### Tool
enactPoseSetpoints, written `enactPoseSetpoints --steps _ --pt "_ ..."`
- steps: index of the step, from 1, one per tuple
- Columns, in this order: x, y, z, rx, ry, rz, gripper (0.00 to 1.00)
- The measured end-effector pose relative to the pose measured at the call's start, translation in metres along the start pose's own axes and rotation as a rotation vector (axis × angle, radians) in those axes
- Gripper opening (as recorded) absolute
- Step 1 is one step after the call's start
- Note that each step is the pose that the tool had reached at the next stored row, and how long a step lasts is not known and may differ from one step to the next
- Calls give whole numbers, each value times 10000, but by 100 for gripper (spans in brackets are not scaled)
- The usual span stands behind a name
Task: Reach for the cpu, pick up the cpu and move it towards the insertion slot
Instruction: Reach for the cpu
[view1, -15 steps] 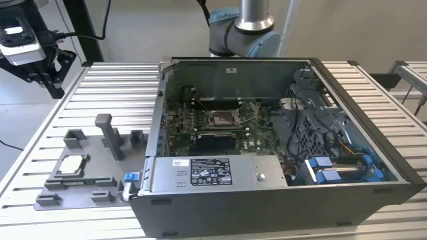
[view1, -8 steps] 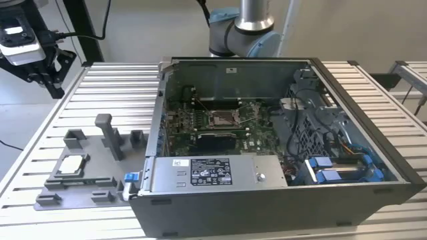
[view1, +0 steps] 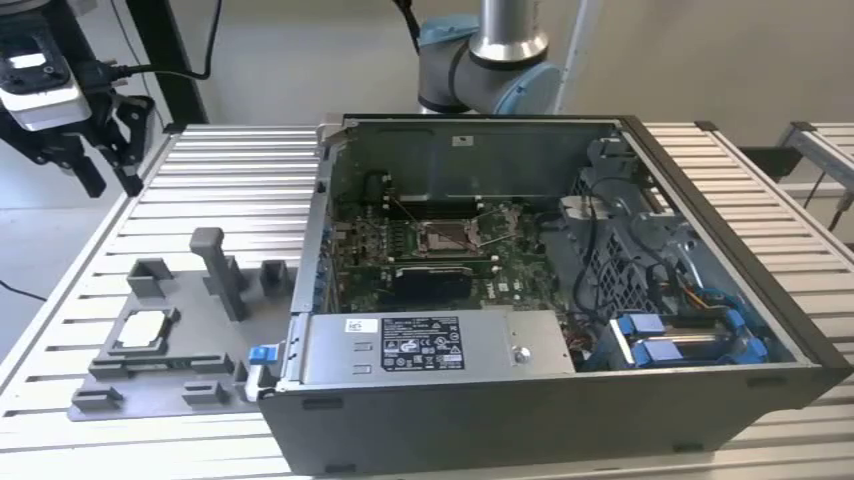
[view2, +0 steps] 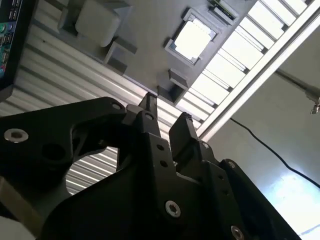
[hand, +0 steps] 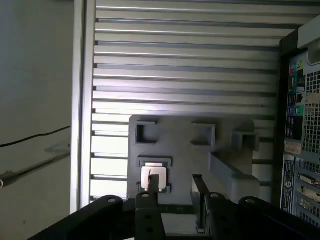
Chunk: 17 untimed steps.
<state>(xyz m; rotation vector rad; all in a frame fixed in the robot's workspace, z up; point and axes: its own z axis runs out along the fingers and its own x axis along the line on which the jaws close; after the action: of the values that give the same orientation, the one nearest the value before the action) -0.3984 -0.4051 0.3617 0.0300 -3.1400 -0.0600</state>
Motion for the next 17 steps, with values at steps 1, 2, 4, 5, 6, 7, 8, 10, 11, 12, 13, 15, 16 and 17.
enactPoseSetpoints --steps 1,2,4,5,6,7,8,10,11,12,13,15,16,17 --pt "0 0 0 0 0 0 100" --pt "0 0 0 0 1 0 100" --pt "0 0 0 0 0 -1 100" --pt "0 0 0 0 0 -1 100" --pt "0 0 0 0 0 -2 100" --pt "0 0 0 0 0 -2 100" --pt "0 0 0 0 1 -2 100" --pt "2 -1 5 1 1 -2 100" --pt "7 -4 13 0 -1 -3 100" --pt "16 -7 24 1 -6 -3 100" --pt "29 -11 36 1 -16 -3 100" --pt "50 -16 61 -2 -35 -4 100" --pt "54 -17 72 -1 -36 -5 100" --pt "60 -17 87 1 -37 -4 100"
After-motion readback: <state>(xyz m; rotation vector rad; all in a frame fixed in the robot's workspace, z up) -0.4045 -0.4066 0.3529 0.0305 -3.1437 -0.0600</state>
